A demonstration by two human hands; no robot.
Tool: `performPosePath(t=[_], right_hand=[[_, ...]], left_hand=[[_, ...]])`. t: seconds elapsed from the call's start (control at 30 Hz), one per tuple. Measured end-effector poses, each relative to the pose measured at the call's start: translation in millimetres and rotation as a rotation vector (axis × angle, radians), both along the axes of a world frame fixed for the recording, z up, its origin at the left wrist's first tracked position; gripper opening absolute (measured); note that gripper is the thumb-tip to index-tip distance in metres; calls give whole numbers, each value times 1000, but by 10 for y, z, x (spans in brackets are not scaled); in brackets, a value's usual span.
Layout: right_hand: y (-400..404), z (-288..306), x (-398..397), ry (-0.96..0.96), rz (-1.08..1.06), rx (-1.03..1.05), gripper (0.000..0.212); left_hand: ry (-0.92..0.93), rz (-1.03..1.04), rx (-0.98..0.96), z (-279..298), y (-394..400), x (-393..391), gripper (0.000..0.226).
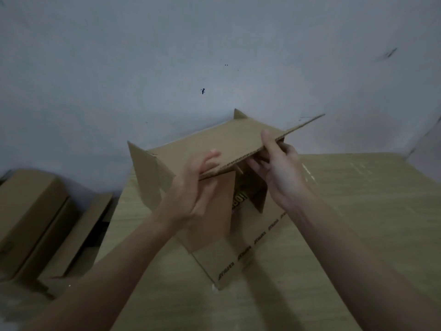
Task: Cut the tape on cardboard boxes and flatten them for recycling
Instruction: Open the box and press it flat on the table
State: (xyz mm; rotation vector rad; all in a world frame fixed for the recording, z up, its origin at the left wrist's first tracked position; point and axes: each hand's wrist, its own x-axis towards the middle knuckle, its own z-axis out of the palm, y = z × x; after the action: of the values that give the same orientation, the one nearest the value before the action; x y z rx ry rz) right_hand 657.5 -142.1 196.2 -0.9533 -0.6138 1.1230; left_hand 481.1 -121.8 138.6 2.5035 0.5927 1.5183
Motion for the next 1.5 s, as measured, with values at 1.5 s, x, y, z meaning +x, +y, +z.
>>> performPosePath(t=[1.5], right_hand=[[463,-151,1283,-411,167,-437,30]], left_hand=[[122,-47,-219,-60,349,725,25]])
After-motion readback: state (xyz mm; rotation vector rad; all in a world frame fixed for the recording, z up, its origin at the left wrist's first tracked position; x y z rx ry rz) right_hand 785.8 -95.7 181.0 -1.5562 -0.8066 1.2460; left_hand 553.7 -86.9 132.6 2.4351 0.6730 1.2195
